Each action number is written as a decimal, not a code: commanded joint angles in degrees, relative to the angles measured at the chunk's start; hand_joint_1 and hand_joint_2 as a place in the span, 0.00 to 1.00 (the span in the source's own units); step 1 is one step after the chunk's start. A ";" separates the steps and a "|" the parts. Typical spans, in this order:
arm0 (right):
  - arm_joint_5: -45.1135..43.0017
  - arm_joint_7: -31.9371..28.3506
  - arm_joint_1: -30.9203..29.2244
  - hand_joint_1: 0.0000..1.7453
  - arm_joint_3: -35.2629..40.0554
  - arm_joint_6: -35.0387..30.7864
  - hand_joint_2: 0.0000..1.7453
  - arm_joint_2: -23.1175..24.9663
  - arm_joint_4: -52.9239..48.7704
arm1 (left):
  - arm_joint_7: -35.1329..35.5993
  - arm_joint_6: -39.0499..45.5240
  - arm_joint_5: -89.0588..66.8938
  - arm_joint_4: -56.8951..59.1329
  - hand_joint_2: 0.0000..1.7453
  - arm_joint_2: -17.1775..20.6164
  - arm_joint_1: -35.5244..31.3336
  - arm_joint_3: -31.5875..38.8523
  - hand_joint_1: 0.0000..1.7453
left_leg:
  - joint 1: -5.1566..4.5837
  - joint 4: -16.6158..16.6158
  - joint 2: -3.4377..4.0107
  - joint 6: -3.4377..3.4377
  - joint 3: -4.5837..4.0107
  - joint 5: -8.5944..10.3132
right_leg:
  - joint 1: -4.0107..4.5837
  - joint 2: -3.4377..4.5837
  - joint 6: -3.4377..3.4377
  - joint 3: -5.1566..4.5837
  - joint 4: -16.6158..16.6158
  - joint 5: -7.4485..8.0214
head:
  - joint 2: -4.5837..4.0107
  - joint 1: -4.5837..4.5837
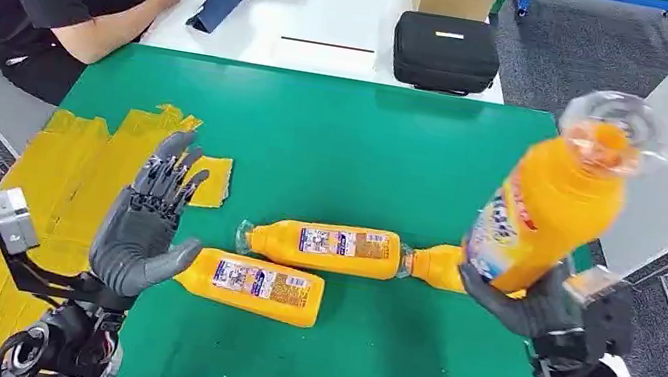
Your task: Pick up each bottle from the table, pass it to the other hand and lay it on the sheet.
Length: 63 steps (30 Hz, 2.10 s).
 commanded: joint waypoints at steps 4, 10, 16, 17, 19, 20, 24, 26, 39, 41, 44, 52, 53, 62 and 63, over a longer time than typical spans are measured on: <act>2.18 5.49 -12.48 1.00 16.43 -4.33 1.00 6.38 12.18 | 2.71 -1.13 3.06 5.81 1.00 1.35 -8.88 -9.78 0.00 | 0.03 -0.02 0.09 -0.23 0.05 0.01 | 0.02 0.08 0.02 0.00 0.04 0.02 | 0.00 0.00; 2.97 6.48 -16.96 1.00 20.85 -5.06 1.00 7.37 16.33 | 2.70 -0.57 3.49 5.64 1.00 0.89 -11.29 -10.52 0.00 | 0.03 0.02 0.15 -0.23 -0.04 0.02 | 0.00 0.11 0.02 -0.09 0.10 0.04 | 0.00 0.00; 8.07 7.56 -22.02 1.00 28.32 -4.81 1.00 7.46 17.94 | 2.39 1.20 2.45 5.41 1.00 0.87 -11.76 -9.85 0.00 | -0.01 0.02 0.19 -0.24 -0.04 0.00 | -0.04 0.18 0.02 -0.13 0.13 0.03 | 0.00 0.00; 7.26 8.47 -22.43 1.00 28.73 -4.57 1.00 7.75 18.53 | 1.33 4.62 -2.86 4.88 1.00 0.83 -12.05 -9.95 0.00 | 0.01 0.02 0.17 -0.19 -0.09 0.00 | -0.03 0.17 0.01 -0.15 0.11 0.03 | 0.00 0.02; 8.46 8.12 -23.98 1.00 30.89 -3.81 1.00 9.18 20.47 | 2.14 4.28 1.43 4.07 1.00 0.96 -12.44 -9.63 0.00 | 0.01 0.02 0.20 -0.26 -0.05 0.00 | -0.03 0.15 0.01 -0.14 0.14 0.01 | 0.00 0.00; 7.85 8.25 -24.15 1.00 31.21 -3.24 1.00 10.23 21.23 | 1.88 5.48 0.47 3.88 1.00 0.87 -12.76 -9.59 0.00 | 0.02 0.01 0.13 -0.20 -0.09 0.02 | -0.01 0.08 0.00 -0.16 0.11 0.02 | 0.00 0.00; 10.83 9.04 -26.84 1.00 35.92 -2.02 1.00 12.62 23.87 | 3.03 7.57 1.58 3.94 1.00 0.33 -14.24 -10.06 0.00 | 0.03 0.03 0.08 -0.18 -0.17 0.03 | 0.00 0.11 0.00 -0.23 0.14 0.03 | 0.00 0.02; 12.14 9.86 -28.19 1.00 38.43 -1.85 1.00 13.67 24.84 | 3.76 8.58 2.03 4.20 1.00 -0.15 -15.15 -10.60 0.00 | 0.03 0.03 0.14 -0.21 -0.15 0.03 | 0.00 0.11 0.00 -0.23 0.15 0.02 | 0.00 0.00; 15.05 7.81 -27.35 1.00 57.08 -0.55 1.00 12.30 28.97 | 4.28 11.54 4.61 4.83 1.00 -0.44 -14.92 -9.74 0.00 | 0.04 -0.06 -0.03 -0.22 -0.11 0.07 | 0.00 0.01 0.01 -0.12 0.05 0.01 | 0.00 0.02; 14.88 7.39 -27.41 1.00 60.29 -0.36 1.00 12.57 30.77 | 4.20 11.52 5.87 4.95 1.00 -0.22 -14.61 -9.18 0.02 | 0.03 -0.13 0.01 -0.27 -0.01 0.07 | -0.03 0.00 0.00 -0.04 0.01 0.00 | 0.00 0.02; 14.46 6.98 -27.72 1.00 61.24 -0.64 1.00 12.42 31.67 | 3.96 11.42 6.50 4.87 1.00 -0.06 -14.30 -8.92 1.00 | 0.05 -0.10 -0.09 -0.29 -0.04 0.07 | 0.00 -0.10 -0.02 -0.05 0.01 -0.02 | 0.00 0.02; 14.10 7.02 -27.82 1.00 58.87 -1.12 1.00 11.46 30.84 | 3.57 11.34 6.62 4.55 1.00 0.14 -13.52 -8.45 1.00 | 0.06 -0.05 -0.27 -0.30 -0.15 0.08 | 0.02 -0.30 0.01 -0.15 0.03 -0.06 | 0.00 0.02; 14.10 7.02 -27.82 1.00 58.87 -1.12 1.00 11.46 30.84 | 3.57 11.34 6.62 4.55 1.00 0.14 -13.52 -8.45 1.00 | 0.05 -0.04 -0.23 -0.26 -0.20 0.08 | 0.01 -0.24 0.01 -0.22 0.05 -0.05 | 0.00 -0.02; 14.10 7.02 -27.82 1.00 58.87 -1.12 1.00 11.46 30.84 | 3.57 11.34 6.62 4.55 1.00 0.14 -13.52 -8.45 1.00 | 0.05 -0.03 -0.24 -0.28 -0.22 0.08 | 0.01 -0.28 0.00 -0.23 0.05 -0.06 | 0.00 0.02; 14.10 7.02 -27.82 1.00 58.87 -1.12 1.00 11.46 30.84 | 3.57 11.34 6.62 4.55 1.00 0.14 -13.52 -8.45 1.00 | 0.05 -0.02 -0.22 -0.24 -0.27 0.10 | 0.01 -0.24 0.00 -0.29 0.05 -0.03 | 0.00 0.00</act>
